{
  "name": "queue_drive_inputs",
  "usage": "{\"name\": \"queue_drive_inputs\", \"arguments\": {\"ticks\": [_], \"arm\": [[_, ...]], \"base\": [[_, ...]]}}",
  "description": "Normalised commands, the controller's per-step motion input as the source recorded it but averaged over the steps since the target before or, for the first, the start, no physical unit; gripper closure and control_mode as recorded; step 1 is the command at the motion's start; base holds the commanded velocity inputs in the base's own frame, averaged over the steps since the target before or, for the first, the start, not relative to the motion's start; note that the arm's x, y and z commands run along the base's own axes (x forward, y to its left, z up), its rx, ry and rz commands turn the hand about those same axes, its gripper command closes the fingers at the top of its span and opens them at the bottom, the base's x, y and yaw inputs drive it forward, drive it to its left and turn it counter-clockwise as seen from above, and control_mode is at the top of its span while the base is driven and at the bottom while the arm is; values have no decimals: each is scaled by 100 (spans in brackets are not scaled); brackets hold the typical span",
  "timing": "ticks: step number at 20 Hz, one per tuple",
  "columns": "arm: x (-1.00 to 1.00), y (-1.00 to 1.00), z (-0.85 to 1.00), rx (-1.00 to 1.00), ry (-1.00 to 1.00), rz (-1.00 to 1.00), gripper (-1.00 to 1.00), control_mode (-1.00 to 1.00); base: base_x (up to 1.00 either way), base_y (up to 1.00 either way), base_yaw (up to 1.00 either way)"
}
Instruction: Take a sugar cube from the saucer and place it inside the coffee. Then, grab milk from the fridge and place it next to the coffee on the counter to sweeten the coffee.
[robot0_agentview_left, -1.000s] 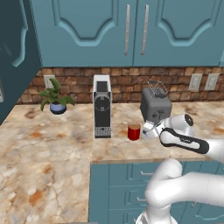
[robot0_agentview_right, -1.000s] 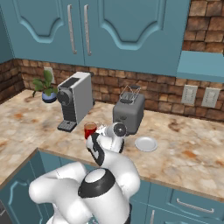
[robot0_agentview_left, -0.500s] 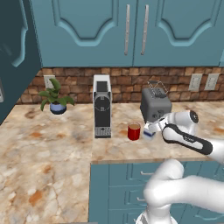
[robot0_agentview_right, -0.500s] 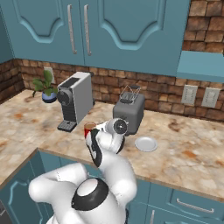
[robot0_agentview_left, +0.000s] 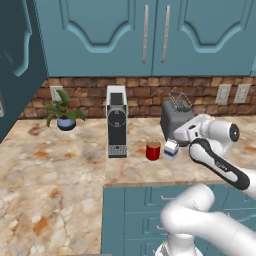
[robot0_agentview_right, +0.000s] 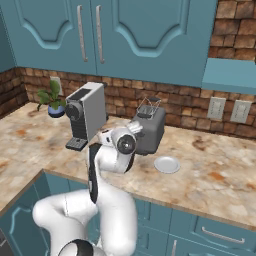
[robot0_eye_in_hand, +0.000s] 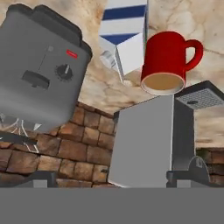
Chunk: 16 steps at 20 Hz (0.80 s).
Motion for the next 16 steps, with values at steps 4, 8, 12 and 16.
{"name": "queue_drive_inputs", "arguments": {"ticks": [4,8,12,16], "arm": [[-85,0,100,-10,-59,0,-100,-100],[-81,0,100,-12,-59,0,-100,-100],[-80,0,100,-7,-55,0,-100,-100],[-82,0,100,-5,-53,0,-100,-100]], "base": [[0,0,0],[0,0,0],[0,0,0],[0,0,0]]}}
